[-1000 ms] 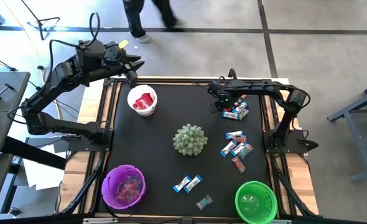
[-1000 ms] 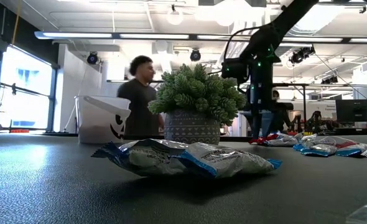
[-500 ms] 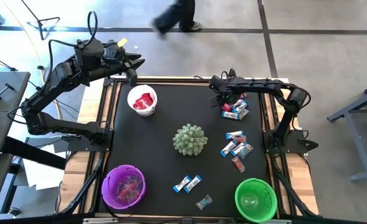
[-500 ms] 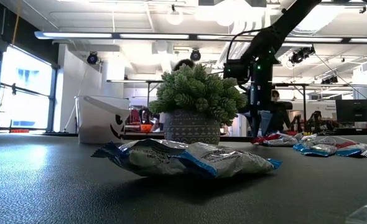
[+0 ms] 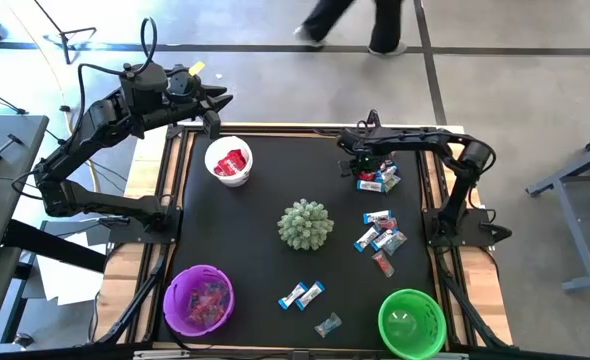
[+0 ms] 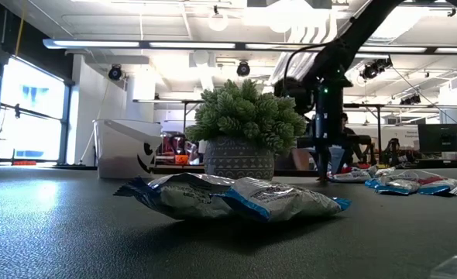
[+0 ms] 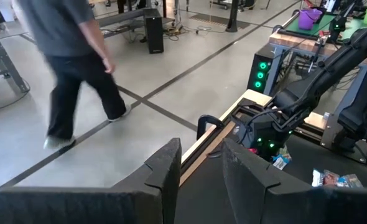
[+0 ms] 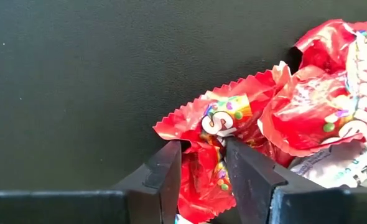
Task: Organize candy in baskets
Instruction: Put the red candy into the white bucket
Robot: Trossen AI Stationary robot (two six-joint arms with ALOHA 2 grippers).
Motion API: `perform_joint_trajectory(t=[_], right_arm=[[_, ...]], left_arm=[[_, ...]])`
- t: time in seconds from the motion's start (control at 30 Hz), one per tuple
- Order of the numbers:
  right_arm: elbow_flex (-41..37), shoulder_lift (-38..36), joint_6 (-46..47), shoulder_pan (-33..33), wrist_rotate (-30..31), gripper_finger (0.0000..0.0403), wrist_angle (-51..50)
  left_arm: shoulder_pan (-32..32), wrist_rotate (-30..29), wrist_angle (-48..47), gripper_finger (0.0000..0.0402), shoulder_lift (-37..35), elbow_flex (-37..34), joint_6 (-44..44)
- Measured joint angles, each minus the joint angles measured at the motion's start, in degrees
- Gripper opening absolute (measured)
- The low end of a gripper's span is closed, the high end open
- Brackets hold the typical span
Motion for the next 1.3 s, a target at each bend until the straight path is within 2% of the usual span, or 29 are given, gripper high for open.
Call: perform_joint_trajectory(t=[0.1, 0.27, 0.33, 0.67, 0.83, 0.97, 1.1, 1.3], right_arm=[[0.8, 0.2, 0.1, 0.4, -0.3, 0.0097, -0.5], [1.9, 0.3, 0.2, 0.5, -1.8, 0.0022, -0.9], [2.3, 0.3, 0.1, 0.5, -2.1, 0.0009, -1.2], [6.7, -3.0, -0.4, 3.3, -2.5, 0.0004, -5.7], [10.0, -8.7, -1.1, 5.2, -2.4, 0.0002, -5.7], [13.9, -14.5, -2.9, 6.3, -0.8, 0.0002, -5.3], [17.7, -21.0, -6.4, 7.3, -0.7, 0.0001, -0.4], [21.7, -29.4, -13.0, 10.6, -1.6, 0.0001, 11.9]], left_arm=[[0.0, 0.0, 0.0, 0.0104, 0.0, 0.0, 0.0], [0.0, 0.0, -0.3, 0.0104, 0.0, 0.0, 0.0], [0.0, 0.0, -0.6, 0.0104, 0.0, 0.0, 0.0], [0.0, 0.0, -2.3, 0.0104, 0.0, 0.0, 0.0], [0.0, 0.6, -2.3, 0.0104, 0.0, 0.0, 0.0], [0.0, 4.3, -2.3, 0.0104, 0.7, 0.0, -0.6], [-0.2, 9.5, -0.6, 0.0104, 2.8, 0.0, -0.6], [-1.8, 15.1, 8.8, 0.0104, 7.6, 0.0, 0.7]])
